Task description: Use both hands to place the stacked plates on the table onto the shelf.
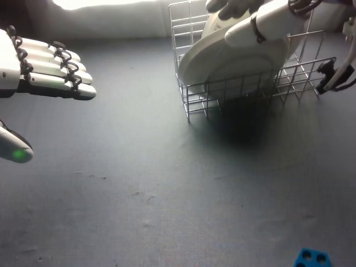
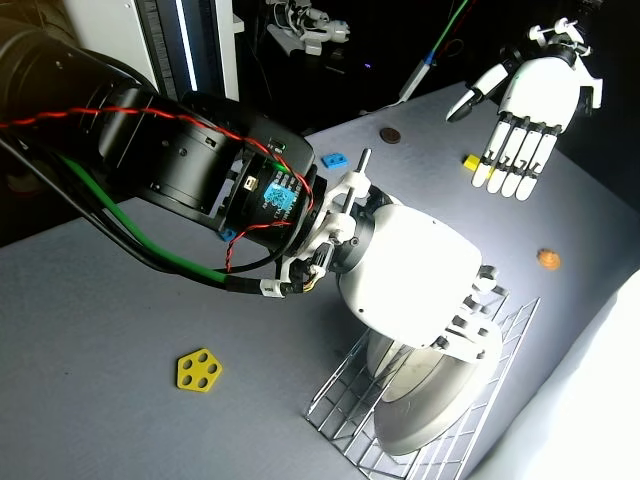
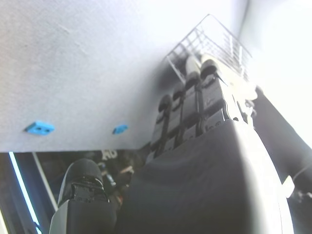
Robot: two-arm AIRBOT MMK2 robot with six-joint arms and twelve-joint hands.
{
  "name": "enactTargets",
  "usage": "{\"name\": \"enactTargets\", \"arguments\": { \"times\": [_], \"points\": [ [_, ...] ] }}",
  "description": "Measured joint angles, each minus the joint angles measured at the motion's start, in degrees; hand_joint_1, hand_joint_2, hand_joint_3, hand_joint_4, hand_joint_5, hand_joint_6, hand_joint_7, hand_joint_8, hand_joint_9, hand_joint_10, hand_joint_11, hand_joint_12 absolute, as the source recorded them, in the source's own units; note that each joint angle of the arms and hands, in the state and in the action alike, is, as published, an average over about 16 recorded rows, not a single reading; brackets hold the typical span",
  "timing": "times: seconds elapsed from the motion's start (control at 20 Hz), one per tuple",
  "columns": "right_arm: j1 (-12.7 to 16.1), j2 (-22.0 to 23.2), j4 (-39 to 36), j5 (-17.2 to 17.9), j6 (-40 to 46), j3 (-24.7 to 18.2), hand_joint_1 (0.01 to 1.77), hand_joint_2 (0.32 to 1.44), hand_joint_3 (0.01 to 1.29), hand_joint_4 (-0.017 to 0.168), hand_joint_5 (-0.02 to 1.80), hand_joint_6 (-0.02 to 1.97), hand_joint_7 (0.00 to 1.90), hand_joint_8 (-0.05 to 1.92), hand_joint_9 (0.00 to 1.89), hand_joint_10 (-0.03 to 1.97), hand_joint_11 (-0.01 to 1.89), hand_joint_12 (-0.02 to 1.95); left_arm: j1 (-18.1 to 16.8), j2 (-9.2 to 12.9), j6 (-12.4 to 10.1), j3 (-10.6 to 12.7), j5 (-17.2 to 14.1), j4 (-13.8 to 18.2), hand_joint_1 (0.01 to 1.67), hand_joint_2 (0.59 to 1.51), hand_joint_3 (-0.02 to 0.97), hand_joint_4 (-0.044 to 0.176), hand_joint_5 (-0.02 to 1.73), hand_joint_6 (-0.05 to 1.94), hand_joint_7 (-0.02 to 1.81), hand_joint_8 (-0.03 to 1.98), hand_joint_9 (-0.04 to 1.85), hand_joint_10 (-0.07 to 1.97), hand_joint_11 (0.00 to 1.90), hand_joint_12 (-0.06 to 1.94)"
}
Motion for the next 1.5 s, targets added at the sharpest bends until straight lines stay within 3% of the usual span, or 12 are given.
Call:
{"name": "enactTargets", "arguments": {
  "times": [0.45, 1.05, 1.2, 1.4, 1.5],
  "points": [
    [2.0, 2.3, -5.8, 2.7, -1.6, -2.4, 1.06, 1.06, 0.01, -0.004, 0.58, 0.20, 0.70, 0.06, 0.42, 0.68, 0.10, 1.52, 0.0, 0.0, 0.0, 0.0, -0.4, -0.2, 0.02, 1.114, 0.005, 0.000, 0.02, 0.01, 0.05, 0.00, 0.02, 0.01, 0.02, 0.01],
    [5.8, 8.9, -11.3, 6.3, -12.0, -10.0, 0.98, 1.06, 0.01, -0.004, 0.54, 0.24, 0.69, 0.08, 0.38, 0.74, 0.05, 1.53, 0.0, 0.1, -0.4, -0.4, -1.7, -0.5, 0.02, 1.120, 0.005, 0.000, 0.09, 0.01, 0.13, 0.00, 0.10, 0.01, 0.05, 0.05],
    [6.7, 10.7, -11.4, 6.4, -14.9, -11.7, 0.92, 1.02, 0.01, -0.004, 0.52, 0.43, 0.65, 0.31, 0.38, 0.91, 0.08, 1.57, 0.0, 0.1, -0.5, -0.6, -1.9, -0.5, 0.03, 1.132, 0.005, 0.000, 0.19, 0.10, 0.24, 0.09, 0.20, 0.10, 0.11, 0.24],
    [7.7, 13.0, -11.4, 6.2, -18.0, -13.9, 0.80, 0.95, 0.01, -0.003, 0.52, 0.86, 0.66, 0.77, 0.46, 1.22, 0.20, 1.67, 0.0, 0.4, -0.6, -0.9, -2.0, -0.6, 0.06, 1.137, 0.005, 0.002, 0.39, 0.53, 0.46, 0.53, 0.43, 0.55, 0.35, 0.71],
    [8.0, 13.9, -11.4, 5.9, -18.8, -14.6, 0.72, 0.93, 0.01, -0.002, 0.59, 1.07, 0.72, 1.00, 0.56, 1.37, 0.33, 1.71, 0.0, 0.5, -0.6, -1.1, -2.0, -0.7, 0.08, 1.138, 0.006, 0.018, 0.56, 0.76, 0.64, 0.77, 0.61, 0.79, 0.53, 0.95]
  ]
}}
